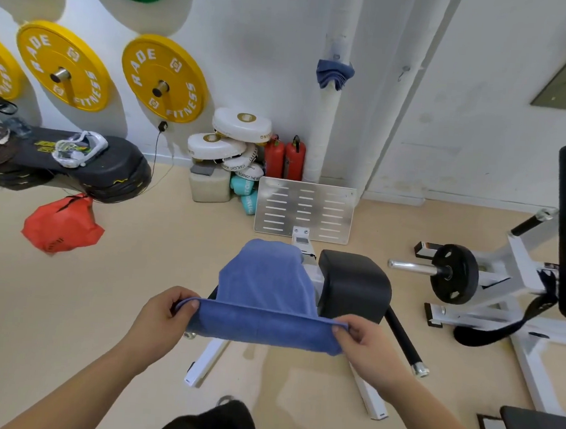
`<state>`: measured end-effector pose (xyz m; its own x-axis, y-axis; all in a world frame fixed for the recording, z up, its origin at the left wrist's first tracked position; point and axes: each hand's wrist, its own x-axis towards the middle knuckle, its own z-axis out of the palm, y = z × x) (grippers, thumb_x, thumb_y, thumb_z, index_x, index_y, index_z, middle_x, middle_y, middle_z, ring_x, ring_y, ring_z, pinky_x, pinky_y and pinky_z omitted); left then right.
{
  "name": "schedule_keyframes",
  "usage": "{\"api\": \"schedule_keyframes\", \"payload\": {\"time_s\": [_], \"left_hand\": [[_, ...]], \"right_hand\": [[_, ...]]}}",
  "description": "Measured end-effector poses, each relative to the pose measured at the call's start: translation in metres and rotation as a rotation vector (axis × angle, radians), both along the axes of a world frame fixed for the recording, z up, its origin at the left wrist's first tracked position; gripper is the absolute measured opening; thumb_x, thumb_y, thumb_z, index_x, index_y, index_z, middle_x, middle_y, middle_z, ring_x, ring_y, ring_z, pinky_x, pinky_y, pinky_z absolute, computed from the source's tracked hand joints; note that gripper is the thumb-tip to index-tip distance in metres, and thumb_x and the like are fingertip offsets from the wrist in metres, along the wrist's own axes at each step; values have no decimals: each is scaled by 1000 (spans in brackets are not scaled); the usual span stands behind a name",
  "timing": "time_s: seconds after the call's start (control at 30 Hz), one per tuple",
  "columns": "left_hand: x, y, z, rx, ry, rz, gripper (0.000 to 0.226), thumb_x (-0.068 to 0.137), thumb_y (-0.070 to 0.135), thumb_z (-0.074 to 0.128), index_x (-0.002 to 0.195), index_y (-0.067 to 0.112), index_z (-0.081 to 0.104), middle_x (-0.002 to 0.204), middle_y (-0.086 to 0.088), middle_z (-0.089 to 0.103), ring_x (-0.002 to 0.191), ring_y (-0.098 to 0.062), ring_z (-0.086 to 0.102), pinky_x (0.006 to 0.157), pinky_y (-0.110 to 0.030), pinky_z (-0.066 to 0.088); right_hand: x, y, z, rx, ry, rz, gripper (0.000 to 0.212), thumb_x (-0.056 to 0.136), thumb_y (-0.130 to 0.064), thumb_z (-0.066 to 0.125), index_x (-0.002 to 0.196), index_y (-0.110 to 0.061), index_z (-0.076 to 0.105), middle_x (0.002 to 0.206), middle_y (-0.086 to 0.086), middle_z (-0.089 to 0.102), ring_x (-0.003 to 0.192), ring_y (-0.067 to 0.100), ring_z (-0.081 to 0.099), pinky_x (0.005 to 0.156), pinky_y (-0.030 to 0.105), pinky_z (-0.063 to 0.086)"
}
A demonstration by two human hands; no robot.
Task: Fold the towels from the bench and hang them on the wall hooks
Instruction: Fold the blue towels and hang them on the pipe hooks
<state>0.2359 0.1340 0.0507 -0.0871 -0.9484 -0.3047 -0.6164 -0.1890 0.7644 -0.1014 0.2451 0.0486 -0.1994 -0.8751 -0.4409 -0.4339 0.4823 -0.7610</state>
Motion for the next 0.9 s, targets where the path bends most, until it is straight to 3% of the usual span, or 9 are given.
{"api": "schedule_keyframes", "payload": {"time_s": [0.13, 0.23, 0.37, 0.6, 0.67, 0.77, 0.9], "left_hand": [[-21, -36, -6, -11, 6, 18, 19, 101, 15, 55, 91, 25, 68, 88, 6, 72, 86, -10, 64, 69, -23, 46], [-39, -84, -15, -15, 30, 16, 18, 101, 17, 55, 93, 25, 69, 91, 6, 72, 88, -11, 64, 70, -23, 46], [-64, -164, -42, 0, 53, 59, 16, 101, 20, 56, 91, 25, 68, 87, 11, 71, 87, -8, 64, 71, -22, 46], [-94, -287, -103, 124, -14, 58, 12, 100, 23, 57, 93, 24, 67, 90, 8, 70, 87, -9, 64, 72, -23, 46], [-100, -312, -119, 165, -55, 46, 12, 100, 24, 57, 94, 24, 68, 90, 8, 70, 88, -11, 64, 74, -26, 48], [-105, -339, -146, 225, -130, 32, 12, 100, 25, 57, 95, 22, 67, 90, 6, 70, 88, -15, 64, 79, -32, 52], [-106, -354, -190, 345, -256, -48, 14, 100, 24, 54, 93, 21, 66, 90, 2, 70, 87, -21, 64, 78, -33, 53]], "right_hand": [[-10, -44, -8, -25, -42, -97, 20, 105, -25, 51, 99, -27, 71, 91, -3, 74, 91, 18, 69, 78, 26, 55], [-18, -92, -22, 11, -32, -168, 18, 107, -29, 48, 104, -26, 66, 97, -3, 72, 97, 19, 68, 86, 34, 55], [-32, -171, -46, 74, 5, -200, 15, 107, -30, 46, 114, -30, 60, 102, -5, 70, 101, 16, 65, 92, 30, 51], [-59, -282, -91, 156, 47, -250, 12, 104, -22, 50, 109, -22, 61, 94, -3, 70, 88, 13, 65, 67, 20, 46], [-68, -307, -103, 199, 62, -254, 9, 103, -21, 52, 104, -21, 61, 92, 0, 69, 83, 12, 64, 64, 23, 47], [-78, -336, -128, 280, 74, -214, 10, 100, -23, 55, 94, -20, 61, 80, 8, 67, 69, 20, 58, 65, 38, 53], [-82, -365, -164, 392, 146, -87, 15, 100, -22, 54, 87, -18, 61, 73, 3, 62, 65, 17, 54, 62, 31, 44]]}}
